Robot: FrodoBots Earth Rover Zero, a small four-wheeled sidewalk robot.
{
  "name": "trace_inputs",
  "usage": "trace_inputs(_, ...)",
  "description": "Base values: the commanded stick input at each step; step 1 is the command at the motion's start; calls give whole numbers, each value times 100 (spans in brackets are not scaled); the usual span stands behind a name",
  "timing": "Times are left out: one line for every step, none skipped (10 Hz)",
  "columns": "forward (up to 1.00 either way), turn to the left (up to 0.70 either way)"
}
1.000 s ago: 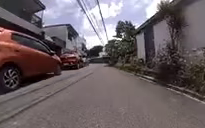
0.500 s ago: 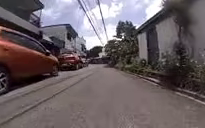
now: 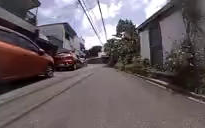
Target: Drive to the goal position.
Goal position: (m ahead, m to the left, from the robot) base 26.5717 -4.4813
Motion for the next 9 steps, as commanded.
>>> trace_inputs(70,0)
trace_inputs(70,0)
trace_inputs(70,0)
trace_inputs(70,0)
trace_inputs(70,0)
trace_inputs(70,0)
trace_inputs(70,0)
trace_inputs(70,0)
trace_inputs(70,0)
